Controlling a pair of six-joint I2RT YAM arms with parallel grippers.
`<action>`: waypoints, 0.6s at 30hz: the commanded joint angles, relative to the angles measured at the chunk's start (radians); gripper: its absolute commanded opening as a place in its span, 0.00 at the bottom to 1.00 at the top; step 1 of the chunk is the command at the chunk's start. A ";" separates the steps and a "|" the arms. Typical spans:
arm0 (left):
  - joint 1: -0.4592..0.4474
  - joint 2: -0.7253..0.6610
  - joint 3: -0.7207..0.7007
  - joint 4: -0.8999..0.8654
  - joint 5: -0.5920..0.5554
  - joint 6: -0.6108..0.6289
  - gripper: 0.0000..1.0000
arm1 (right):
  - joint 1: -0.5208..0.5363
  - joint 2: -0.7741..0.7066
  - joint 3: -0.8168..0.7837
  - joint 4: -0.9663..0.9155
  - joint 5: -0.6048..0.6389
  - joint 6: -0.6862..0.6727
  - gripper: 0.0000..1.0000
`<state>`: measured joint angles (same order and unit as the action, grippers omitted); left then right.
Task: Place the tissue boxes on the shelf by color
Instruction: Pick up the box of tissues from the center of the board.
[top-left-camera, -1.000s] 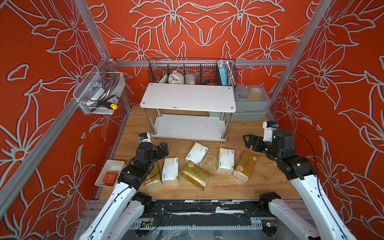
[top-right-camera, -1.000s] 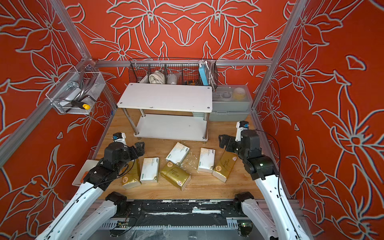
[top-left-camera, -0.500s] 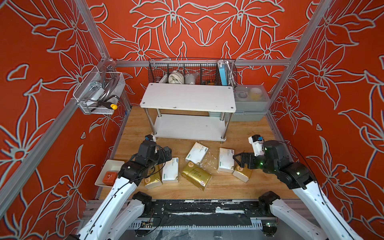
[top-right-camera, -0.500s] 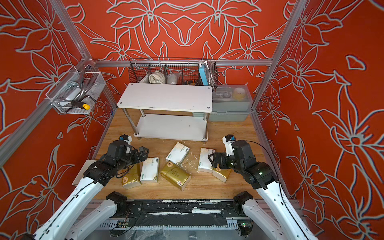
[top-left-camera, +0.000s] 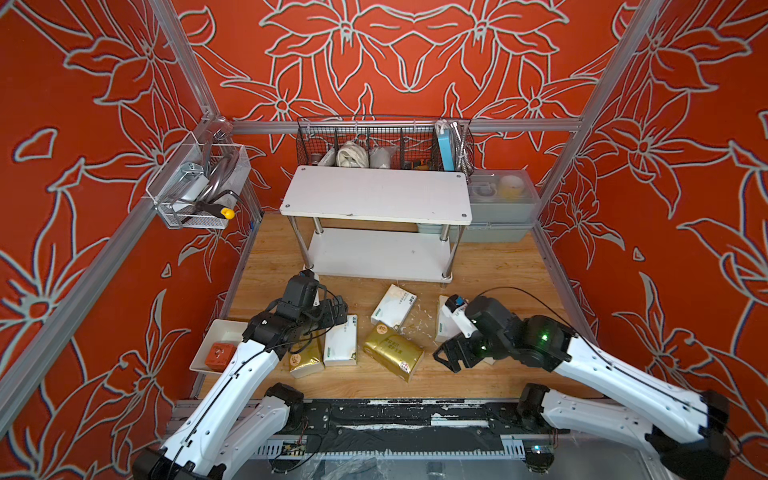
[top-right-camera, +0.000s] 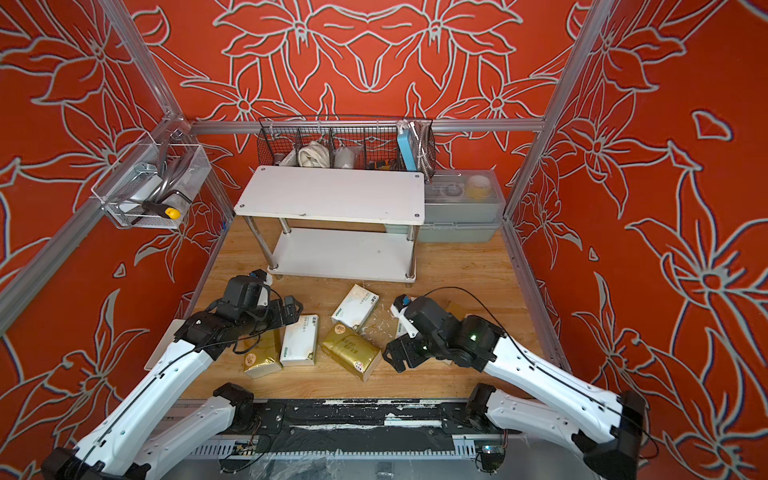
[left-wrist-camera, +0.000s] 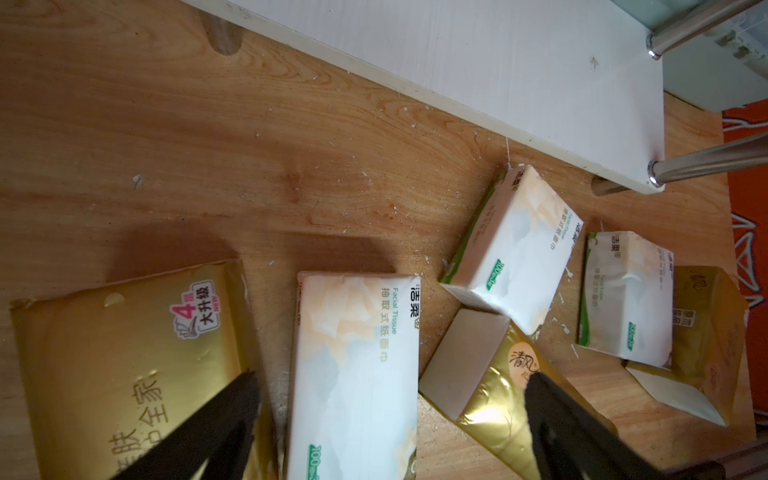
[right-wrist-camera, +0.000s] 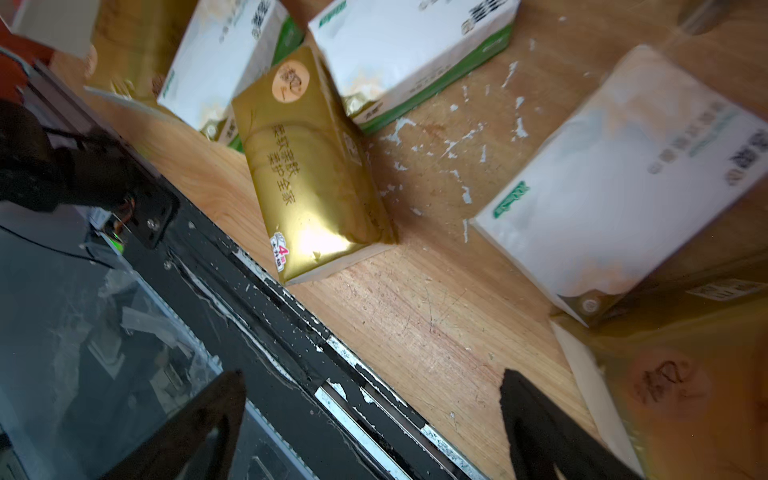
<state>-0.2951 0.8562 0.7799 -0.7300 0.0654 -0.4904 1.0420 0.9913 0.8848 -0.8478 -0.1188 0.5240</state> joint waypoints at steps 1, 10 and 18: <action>-0.005 0.009 0.018 -0.011 0.034 0.027 0.98 | 0.097 0.091 0.062 0.024 0.146 0.001 0.96; -0.006 0.041 0.033 0.009 0.079 0.053 0.98 | 0.214 0.331 0.166 0.056 0.191 -0.060 0.99; -0.006 0.041 0.022 0.027 0.080 0.073 0.98 | 0.219 0.470 0.205 0.088 0.166 -0.091 0.99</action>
<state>-0.2955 0.9005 0.7876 -0.7197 0.1356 -0.4419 1.2533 1.4399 1.0546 -0.7700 0.0334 0.4553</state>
